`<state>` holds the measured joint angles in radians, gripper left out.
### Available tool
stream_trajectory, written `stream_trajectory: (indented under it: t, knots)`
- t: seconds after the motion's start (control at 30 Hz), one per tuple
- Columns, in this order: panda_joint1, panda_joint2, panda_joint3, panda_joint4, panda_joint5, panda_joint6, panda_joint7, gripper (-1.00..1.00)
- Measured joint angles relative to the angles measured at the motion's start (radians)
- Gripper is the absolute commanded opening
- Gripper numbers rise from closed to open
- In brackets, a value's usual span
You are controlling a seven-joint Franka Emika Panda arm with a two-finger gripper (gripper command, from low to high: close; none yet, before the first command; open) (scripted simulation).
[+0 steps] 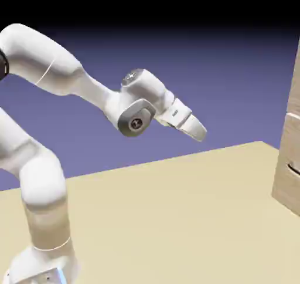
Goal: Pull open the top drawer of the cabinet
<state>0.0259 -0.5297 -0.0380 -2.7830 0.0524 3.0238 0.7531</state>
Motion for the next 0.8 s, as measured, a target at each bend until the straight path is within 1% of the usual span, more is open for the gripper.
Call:
stream_trajectory:
  t: [0.8]
  knots:
    - [0.276,0.802,-0.756,0.537,1.044,-0.262,0.24,0.0]
